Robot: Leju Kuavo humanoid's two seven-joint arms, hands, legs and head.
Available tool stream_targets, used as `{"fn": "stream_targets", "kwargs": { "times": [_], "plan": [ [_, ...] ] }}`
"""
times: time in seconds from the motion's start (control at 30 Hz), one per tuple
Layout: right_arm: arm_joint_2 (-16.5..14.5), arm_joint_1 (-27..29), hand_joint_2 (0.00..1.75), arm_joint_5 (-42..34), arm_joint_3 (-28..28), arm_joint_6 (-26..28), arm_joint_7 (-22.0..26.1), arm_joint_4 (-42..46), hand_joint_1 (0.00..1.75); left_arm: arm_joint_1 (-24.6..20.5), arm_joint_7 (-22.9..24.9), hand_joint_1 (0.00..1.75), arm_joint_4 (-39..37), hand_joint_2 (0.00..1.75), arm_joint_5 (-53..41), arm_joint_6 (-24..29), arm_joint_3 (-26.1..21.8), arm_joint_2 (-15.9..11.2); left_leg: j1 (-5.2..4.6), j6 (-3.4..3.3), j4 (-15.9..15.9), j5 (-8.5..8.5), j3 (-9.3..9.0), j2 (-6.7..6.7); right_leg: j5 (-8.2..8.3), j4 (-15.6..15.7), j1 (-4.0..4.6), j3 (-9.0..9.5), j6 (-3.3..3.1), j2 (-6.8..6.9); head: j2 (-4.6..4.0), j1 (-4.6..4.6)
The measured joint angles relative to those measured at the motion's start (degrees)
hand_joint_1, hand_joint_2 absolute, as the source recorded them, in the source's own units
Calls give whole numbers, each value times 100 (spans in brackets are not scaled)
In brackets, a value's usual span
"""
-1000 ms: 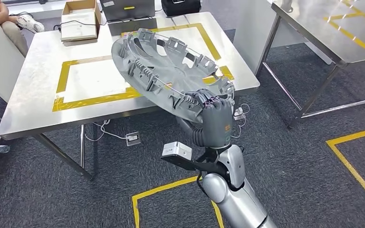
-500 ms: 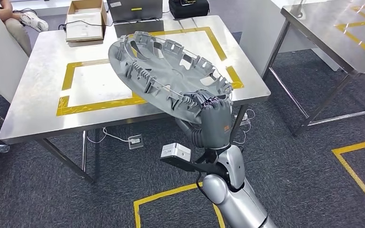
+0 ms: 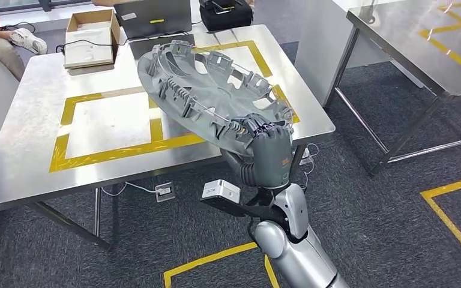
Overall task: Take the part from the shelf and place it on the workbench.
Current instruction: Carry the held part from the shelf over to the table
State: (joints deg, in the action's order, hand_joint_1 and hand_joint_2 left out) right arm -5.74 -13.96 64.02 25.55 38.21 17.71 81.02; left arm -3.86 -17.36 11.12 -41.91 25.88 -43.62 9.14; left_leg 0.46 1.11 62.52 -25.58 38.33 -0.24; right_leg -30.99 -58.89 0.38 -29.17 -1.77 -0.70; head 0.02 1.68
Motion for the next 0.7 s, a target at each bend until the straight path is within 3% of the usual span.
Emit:
{"fn": "stream_targets", "kwargs": {
  "times": [0.03,0.17,0.23,0.3,0.33,0.37,0.4,0.47,0.53,0.6,0.7],
  "plan": [
    [2,-4,175,-3,0,-1,4,-5,175,4,-1,0,0,175,1,1,-1,-2,-18,-22,-158,104,-32,1,-58,1,4,31,35,-4,0,-5],
    [12,-25,175,-33,1,-12,29,-21,175,-2,-20,0,2,175,9,2,-4,4,-2,-146,-277,37,-193,-7,-102,-175,2,32,166,-2,0,-7],
    [18,-73,175,-45,3,-26,102,-58,175,-20,-47,0,3,175,-2,-3,-5,15,13,-196,-299,-16,-291,-12,-177,-723,-27,-322,238,20,0,8],
    [22,-173,175,-73,5,-74,189,-148,175,-33,-74,0,1,175,-33,-24,-5,32,15,-217,-299,-94,-370,-15,-437,-1380,-56,-845,309,30,0,18],
    [23,-240,175,-117,9,-148,217,-209,175,-33,-85,0,1,175,-59,-36,-4,43,17,-213,-299,-141,-419,-21,-549,-1549,-69,-1048,332,33,0,19],
    [23,-323,175,-173,17,-252,243,-284,175,-33,-94,0,1,175,-91,-46,-4,54,19,-202,-298,-193,-479,-27,-557,-1544,-80,-1165,341,36,0,21],
    [22,-421,175,-231,30,-374,266,-369,175,-38,-98,0,1,175,-126,-52,-3,63,23,-187,-298,-246,-548,-34,-412,-1354,-88,-1189,342,40,0,22],
    [8,-647,175,-279,78,-568,324,-587,175,-65,-97,0,0,175,-206,-62,4,84,27,-146,-293,-355,-692,-41,225,-641,-90,-1070,315,48,0,25],
    [-38,-871,175,-208,161,-648,379,-836,175,-113,-73,0,1,175,-293,-53,16,99,22,-85,-292,-435,-748,-49,659,-156,-61,-973,246,56,0,25],
    [-137,-1126,175,-8,261,-640,342,-1112,175,-155,-27,0,4,175,-401,26,44,109,12,-40,-296,-464,-735,-52,725,-77,-40,-955,171,52,0,18],
    [-330,-1589,175,455,426,-604,37,-1646,175,-214,44,0,9,175,-607,368,126,125,13,-61,-337,-454,-775,-31,756,-58,-35,-938,122,33,0,6]
  ]
}}
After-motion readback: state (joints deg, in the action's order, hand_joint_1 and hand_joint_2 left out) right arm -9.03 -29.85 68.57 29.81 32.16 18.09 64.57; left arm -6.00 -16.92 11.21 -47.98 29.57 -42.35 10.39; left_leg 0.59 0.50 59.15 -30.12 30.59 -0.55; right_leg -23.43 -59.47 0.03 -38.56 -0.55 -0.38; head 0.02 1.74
